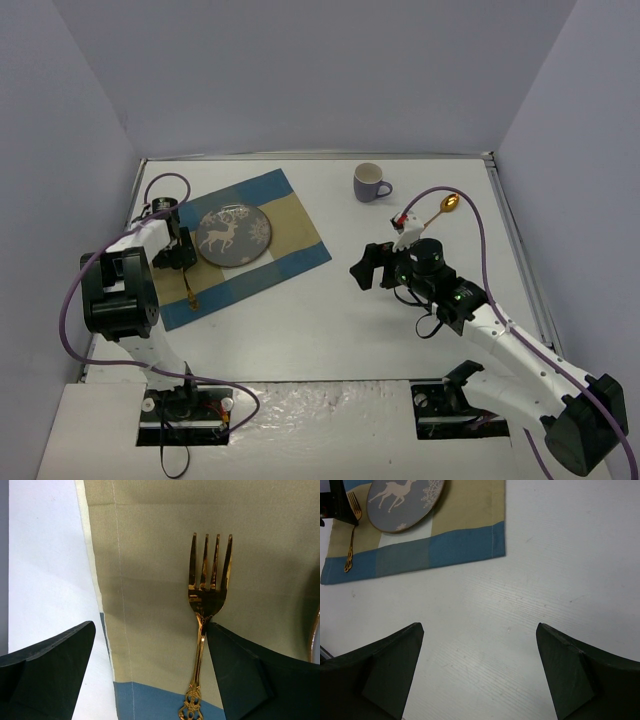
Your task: Set the dinner table for one person
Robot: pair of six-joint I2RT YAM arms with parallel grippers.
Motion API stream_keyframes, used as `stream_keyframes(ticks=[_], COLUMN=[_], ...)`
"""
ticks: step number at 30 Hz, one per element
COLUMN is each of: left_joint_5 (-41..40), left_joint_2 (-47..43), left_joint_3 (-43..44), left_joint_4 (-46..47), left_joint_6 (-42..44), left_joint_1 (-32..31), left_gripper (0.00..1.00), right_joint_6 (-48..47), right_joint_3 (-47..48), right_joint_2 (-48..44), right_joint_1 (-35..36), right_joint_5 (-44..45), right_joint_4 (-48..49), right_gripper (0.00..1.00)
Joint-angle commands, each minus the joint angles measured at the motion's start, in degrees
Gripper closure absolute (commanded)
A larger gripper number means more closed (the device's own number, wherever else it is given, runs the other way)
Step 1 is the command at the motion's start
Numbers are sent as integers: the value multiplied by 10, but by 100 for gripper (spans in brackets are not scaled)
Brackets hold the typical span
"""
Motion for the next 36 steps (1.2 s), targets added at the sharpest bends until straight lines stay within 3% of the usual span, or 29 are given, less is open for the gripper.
stream_keyframes(ticks=[1, 10, 19, 31, 36], left_joint_5=[-4, 19, 128, 145, 169], left_joint_2=[-25, -103, -193, -289, -358], left_joint_3=[36, 58, 35, -44, -78], left_joint_4=[-12, -38, -1, 8, 21], left_joint_6=[3, -3, -9, 11, 17], left_joint_1=[4, 4, 0, -4, -26], left_gripper=[9, 7, 3, 3, 3], right_joint_6=[4, 24, 36, 99, 122], right_joint_3=[5, 24, 58, 108, 148], right_joint_2=[-12, -9, 11, 105, 198], right_joint_1=[-4, -8, -31, -198, -246], right_joint_5=[10, 61, 156, 206, 234], right_joint_4=[28, 9, -34, -82, -73], right_gripper=[8, 8, 7, 10, 13])
